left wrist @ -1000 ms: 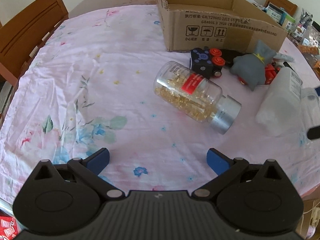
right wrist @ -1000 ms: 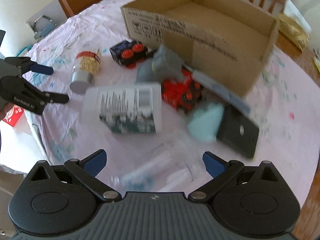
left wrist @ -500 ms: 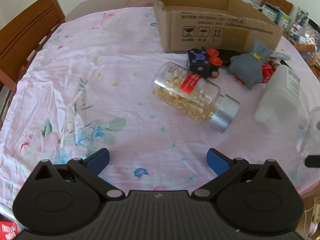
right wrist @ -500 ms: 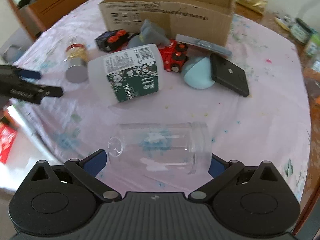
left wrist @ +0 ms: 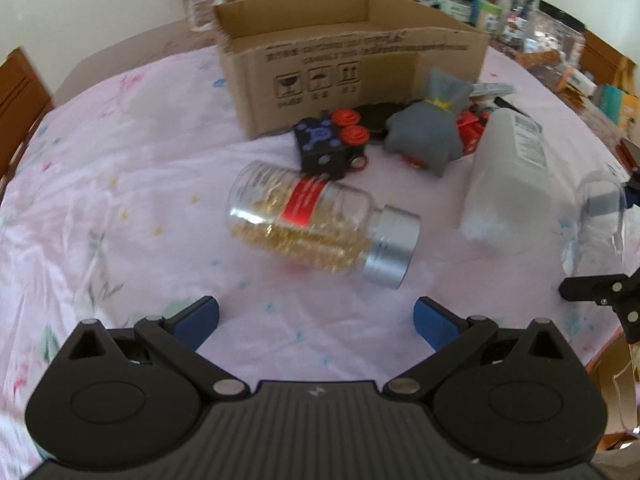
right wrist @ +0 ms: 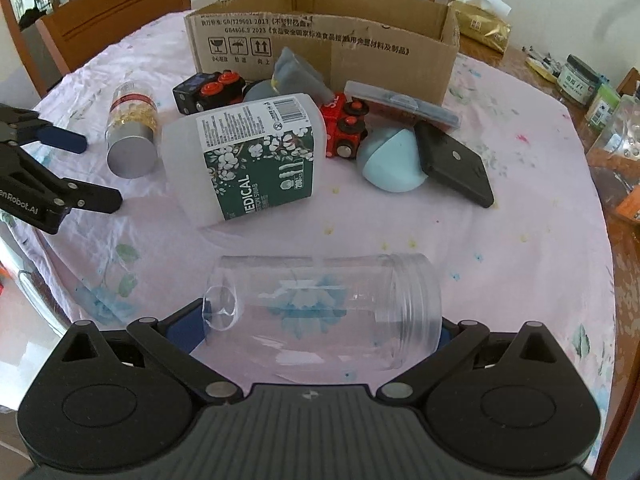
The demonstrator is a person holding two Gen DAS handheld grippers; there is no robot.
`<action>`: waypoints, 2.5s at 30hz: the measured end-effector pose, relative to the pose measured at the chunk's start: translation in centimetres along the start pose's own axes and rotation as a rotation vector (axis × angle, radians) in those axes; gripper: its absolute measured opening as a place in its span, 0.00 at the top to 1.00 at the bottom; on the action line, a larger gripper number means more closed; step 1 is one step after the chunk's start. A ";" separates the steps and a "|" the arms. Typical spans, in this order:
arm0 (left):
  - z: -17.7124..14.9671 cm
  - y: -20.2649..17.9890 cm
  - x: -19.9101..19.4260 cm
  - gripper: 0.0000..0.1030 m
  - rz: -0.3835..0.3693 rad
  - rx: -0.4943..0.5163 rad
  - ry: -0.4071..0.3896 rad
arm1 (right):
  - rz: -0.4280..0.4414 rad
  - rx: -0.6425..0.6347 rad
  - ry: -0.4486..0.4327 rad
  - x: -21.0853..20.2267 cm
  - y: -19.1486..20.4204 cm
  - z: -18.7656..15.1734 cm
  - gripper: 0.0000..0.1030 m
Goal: Organize rigid objects
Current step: 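Carry both jars into the cardboard box and open both tools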
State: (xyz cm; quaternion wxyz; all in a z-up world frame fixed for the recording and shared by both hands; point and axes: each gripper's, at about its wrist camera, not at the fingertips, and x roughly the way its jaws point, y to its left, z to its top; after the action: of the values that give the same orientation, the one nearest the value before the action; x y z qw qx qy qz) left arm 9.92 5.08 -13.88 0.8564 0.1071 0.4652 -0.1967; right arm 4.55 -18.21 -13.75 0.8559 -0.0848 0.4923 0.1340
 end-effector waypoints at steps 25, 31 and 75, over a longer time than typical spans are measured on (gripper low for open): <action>2.6 -0.3 0.6 0.01 -0.022 0.218 -0.069 | -0.065 0.015 0.015 -0.9 0.9 0.9 0.00; 3.1 -0.1 0.7 0.01 -0.048 0.240 -0.062 | -0.079 0.016 0.024 -1.2 1.0 1.2 0.00; 18.1 3.0 -5.0 0.07 0.017 0.147 -0.089 | -0.002 -0.031 -0.165 -3.0 -6.3 21.3 0.09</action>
State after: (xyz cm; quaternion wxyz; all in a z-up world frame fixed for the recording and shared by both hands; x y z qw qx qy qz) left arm 22.44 2.32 0.17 0.8677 0.1648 0.4101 -0.2276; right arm 22.59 -18.75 -0.36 0.8923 -0.0872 0.4178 0.1471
